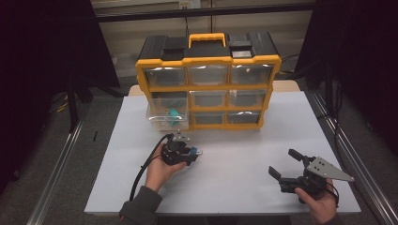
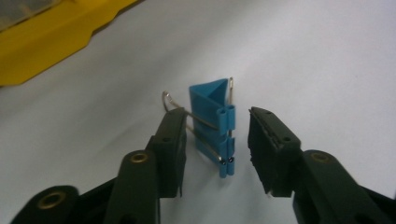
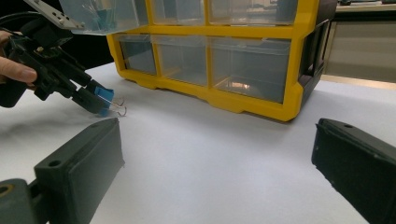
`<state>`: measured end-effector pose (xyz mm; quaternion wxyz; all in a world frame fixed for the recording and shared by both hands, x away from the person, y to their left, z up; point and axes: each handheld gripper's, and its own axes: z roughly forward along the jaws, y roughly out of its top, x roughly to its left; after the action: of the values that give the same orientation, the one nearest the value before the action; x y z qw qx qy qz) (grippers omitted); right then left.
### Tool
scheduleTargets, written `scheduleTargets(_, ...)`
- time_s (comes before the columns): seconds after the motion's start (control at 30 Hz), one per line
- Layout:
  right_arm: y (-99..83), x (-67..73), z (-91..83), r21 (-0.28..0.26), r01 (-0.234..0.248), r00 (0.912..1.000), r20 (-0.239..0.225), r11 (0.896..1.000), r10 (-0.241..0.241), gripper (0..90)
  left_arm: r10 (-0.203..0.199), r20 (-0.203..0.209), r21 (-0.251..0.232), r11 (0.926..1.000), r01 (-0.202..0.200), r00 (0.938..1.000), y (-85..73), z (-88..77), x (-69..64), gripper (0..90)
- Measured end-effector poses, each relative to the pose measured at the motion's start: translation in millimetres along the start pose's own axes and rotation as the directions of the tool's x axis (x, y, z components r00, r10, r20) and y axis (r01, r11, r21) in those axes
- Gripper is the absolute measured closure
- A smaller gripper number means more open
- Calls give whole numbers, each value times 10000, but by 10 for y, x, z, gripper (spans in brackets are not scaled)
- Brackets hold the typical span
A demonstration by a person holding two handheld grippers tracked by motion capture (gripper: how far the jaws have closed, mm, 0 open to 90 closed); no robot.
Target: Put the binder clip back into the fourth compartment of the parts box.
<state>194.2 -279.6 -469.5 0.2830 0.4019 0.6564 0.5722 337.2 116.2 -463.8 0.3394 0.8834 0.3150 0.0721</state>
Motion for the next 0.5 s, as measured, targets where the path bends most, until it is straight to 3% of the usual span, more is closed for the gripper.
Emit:
scheduleTargets(0.33, 0, -3, -1, -3, -10, 10000, -16, 10000, 10, 15, -280, 272, -232, 9993, 286, 9992, -28, -69, 23, 810)
scheduleTargets(0.5, 0, -6, -1, -28, -12, 10000, 19, 10000, 12, 15, -274, 367, -195, 9994, 282, 9990, -24, -88, 30, 834)
